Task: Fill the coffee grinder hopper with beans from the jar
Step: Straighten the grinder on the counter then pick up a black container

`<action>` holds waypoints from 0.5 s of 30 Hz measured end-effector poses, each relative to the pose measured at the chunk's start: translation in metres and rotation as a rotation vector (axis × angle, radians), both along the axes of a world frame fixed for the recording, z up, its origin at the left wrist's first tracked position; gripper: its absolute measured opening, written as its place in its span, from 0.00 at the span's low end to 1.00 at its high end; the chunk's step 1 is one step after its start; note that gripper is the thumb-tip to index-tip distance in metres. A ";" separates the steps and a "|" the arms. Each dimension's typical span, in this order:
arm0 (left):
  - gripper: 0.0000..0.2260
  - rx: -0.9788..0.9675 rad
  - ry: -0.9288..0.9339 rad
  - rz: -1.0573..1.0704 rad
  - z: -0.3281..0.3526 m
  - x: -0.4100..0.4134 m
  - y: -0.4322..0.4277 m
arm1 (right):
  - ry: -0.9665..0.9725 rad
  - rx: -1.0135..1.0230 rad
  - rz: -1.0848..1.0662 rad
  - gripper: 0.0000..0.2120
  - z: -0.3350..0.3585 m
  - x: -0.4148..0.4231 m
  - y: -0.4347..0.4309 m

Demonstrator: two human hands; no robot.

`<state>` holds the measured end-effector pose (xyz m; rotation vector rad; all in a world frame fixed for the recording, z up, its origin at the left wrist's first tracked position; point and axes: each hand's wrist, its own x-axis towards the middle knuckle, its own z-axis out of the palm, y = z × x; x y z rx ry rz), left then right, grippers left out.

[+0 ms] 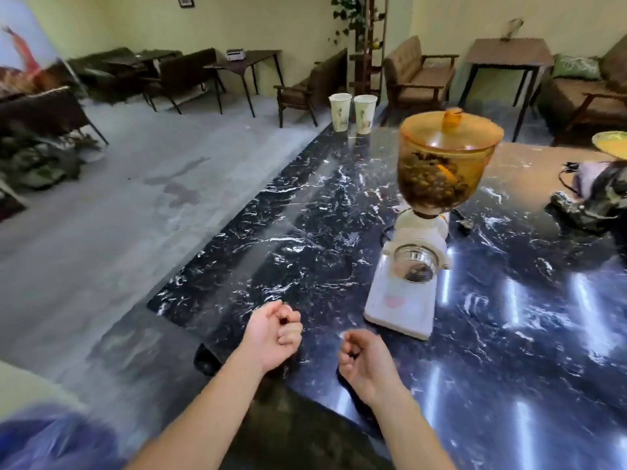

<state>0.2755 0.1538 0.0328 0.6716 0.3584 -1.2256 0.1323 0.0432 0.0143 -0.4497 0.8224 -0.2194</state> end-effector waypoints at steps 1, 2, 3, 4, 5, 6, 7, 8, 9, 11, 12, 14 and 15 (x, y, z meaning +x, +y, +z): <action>0.22 0.005 -0.017 -0.030 -0.001 0.016 0.020 | 0.005 -0.028 0.042 0.12 0.000 0.019 0.013; 0.23 0.017 -0.054 -0.071 -0.002 0.033 0.043 | 0.013 -0.057 0.085 0.14 0.000 0.039 0.027; 0.23 0.044 -0.109 -0.113 -0.004 0.051 0.067 | 0.024 -0.092 0.137 0.16 0.000 0.060 0.043; 0.23 0.090 -0.175 -0.157 -0.005 0.069 0.093 | 0.034 -0.131 0.199 0.18 0.002 0.081 0.060; 0.22 0.157 -0.253 -0.198 -0.008 0.089 0.118 | 0.045 -0.170 0.260 0.19 0.003 0.103 0.077; 0.22 0.232 -0.336 -0.238 -0.011 0.110 0.143 | 0.055 -0.208 0.309 0.19 0.004 0.126 0.094; 0.22 0.314 -0.432 -0.284 -0.015 0.130 0.167 | 0.066 -0.247 0.344 0.20 0.004 0.150 0.112; 0.22 0.399 -0.537 -0.341 -0.021 0.152 0.189 | 0.075 -0.290 0.366 0.20 0.003 0.175 0.130; 0.22 0.506 -0.673 -0.428 -0.026 0.175 0.207 | 0.081 -0.338 0.378 0.21 0.002 0.202 0.147; 0.22 0.755 -1.057 -0.743 -0.043 0.221 0.235 | 0.110 -0.436 0.401 0.21 -0.001 0.255 0.184; 0.22 0.846 -1.213 -0.912 -0.052 0.243 0.243 | 0.133 -0.478 0.418 0.21 -0.003 0.281 0.202; 0.20 0.932 -1.366 -1.147 -0.074 0.283 0.256 | 0.171 -0.552 0.482 0.22 -0.014 0.330 0.237; 0.18 0.946 -1.387 -1.243 -0.087 0.301 0.262 | 0.178 -0.588 0.524 0.22 -0.022 0.350 0.253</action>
